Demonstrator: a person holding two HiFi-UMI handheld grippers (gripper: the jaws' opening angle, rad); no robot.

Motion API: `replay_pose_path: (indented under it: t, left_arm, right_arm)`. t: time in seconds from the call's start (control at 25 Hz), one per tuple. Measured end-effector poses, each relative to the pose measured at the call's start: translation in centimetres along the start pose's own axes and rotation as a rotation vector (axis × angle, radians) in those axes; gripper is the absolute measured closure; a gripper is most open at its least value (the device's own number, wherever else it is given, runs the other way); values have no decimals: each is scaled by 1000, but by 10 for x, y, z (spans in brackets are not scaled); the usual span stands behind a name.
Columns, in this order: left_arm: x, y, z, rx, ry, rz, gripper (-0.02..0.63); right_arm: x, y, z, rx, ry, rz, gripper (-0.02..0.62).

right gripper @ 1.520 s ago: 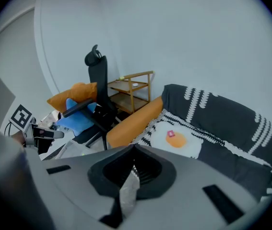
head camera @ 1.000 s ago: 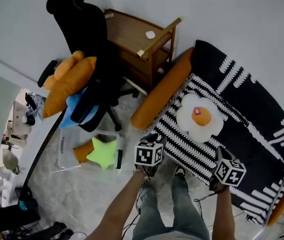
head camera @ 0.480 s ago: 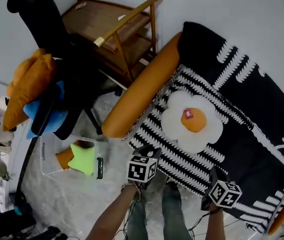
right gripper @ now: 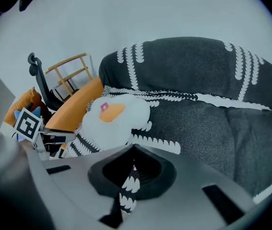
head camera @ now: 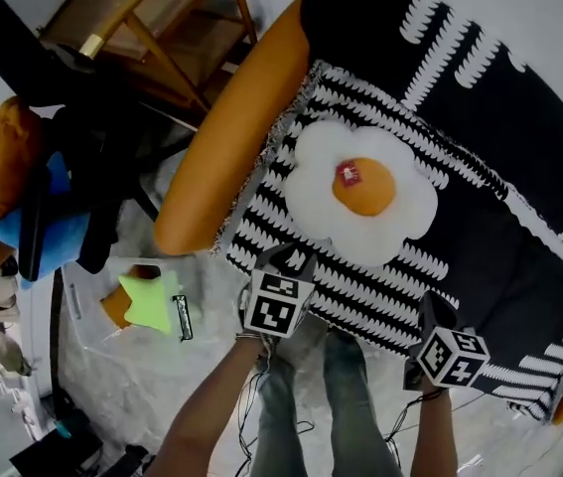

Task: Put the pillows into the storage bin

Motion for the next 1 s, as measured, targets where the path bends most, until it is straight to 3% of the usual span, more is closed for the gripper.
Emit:
replay_pose_path:
  t: [0.52, 0.88, 1.0]
  left_arm:
    - [7, -41, 47, 135, -280, 139, 465]
    - [14, -68, 40, 176, -288, 176, 469]
    - [14, -70, 42, 167, -271, 166, 508]
  right_arm:
    - [-21, -21, -7, 43, -40, 3, 594]
    - [-38, -36, -18, 40, -70, -2, 594]
    - [-37, -34, -17, 38, -68, 0, 594]
Point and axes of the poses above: the fingertips, and each gripper's own axes: y backward along the fingers, x to its left, z out of its top, the point moved 5 cm from there along y, backward along the fingers, and after that the axes turned 15 degrees about x, right-handed, at the moved point
